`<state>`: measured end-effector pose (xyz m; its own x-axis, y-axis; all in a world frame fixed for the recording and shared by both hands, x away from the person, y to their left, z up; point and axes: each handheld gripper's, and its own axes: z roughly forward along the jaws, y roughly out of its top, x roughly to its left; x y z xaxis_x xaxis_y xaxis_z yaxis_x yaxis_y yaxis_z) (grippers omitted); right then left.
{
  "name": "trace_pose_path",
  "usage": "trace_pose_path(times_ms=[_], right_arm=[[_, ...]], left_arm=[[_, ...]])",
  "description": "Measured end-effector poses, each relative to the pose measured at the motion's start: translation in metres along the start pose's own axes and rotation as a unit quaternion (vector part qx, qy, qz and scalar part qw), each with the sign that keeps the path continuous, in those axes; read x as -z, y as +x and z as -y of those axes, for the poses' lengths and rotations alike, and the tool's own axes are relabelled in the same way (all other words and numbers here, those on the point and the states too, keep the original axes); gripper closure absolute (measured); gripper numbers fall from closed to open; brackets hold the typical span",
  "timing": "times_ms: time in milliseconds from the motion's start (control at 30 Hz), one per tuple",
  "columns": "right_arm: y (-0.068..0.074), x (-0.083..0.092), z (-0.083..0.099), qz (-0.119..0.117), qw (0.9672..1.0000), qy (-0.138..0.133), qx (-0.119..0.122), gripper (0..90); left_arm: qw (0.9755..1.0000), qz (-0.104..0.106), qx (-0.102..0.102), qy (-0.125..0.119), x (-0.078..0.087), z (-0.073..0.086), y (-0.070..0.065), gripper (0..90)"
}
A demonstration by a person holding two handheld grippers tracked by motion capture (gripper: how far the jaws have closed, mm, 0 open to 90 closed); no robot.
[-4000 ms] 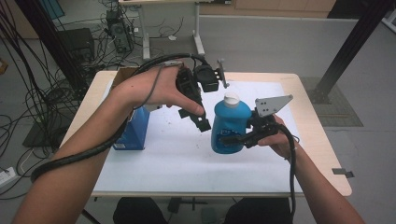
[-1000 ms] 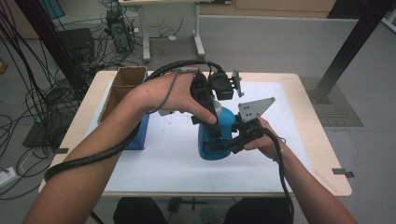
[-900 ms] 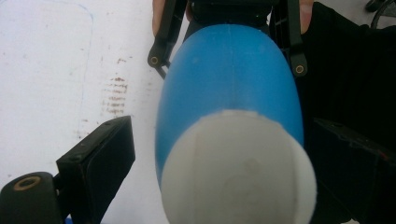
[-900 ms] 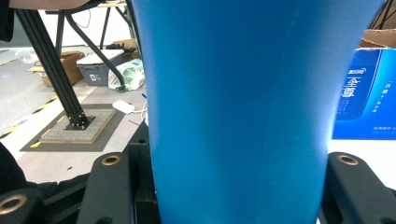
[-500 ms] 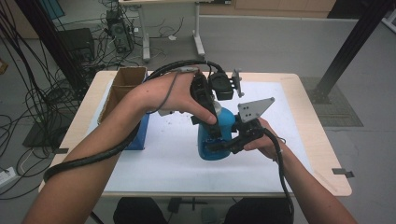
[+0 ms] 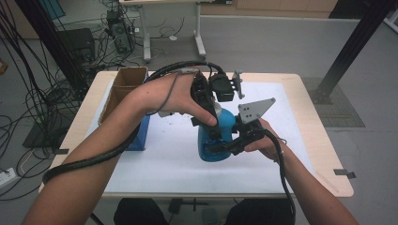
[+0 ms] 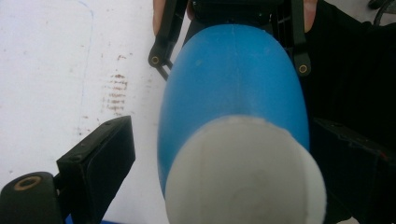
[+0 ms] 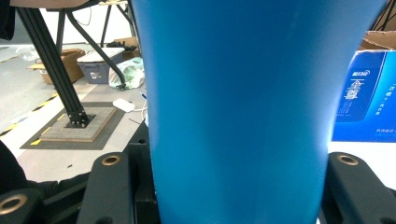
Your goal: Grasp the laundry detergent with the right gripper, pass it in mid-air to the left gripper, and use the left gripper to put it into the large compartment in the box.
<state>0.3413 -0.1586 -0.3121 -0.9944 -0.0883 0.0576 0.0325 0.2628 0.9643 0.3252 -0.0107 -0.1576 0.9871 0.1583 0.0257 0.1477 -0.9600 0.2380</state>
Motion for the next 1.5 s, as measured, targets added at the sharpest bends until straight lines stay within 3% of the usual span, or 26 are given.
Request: trace_pose_path(times_ms=[600, 967, 1500], right_arm=[[0.0002, -0.0027, -0.0032, -0.003, 1.0, 0.003, 0.003, 43.4], [0.0001, -0.003, -0.0032, -0.005, 1.0, 0.003, 0.003, 43.4], [0.0008, -0.0033, -0.0034, -0.006, 1.0, 0.004, 0.004, 43.4]], left_arm=[[0.9999, -0.001, -0.009, 0.007, 0.0018, -0.0003, -0.0009, 10.6], [0.9995, -0.005, -0.023, 0.019, 0.0008, -0.0049, -0.0036, 19.6], [0.9993, -0.006, -0.023, 0.03, 0.0007, -0.0081, -0.0038, 31.9]])
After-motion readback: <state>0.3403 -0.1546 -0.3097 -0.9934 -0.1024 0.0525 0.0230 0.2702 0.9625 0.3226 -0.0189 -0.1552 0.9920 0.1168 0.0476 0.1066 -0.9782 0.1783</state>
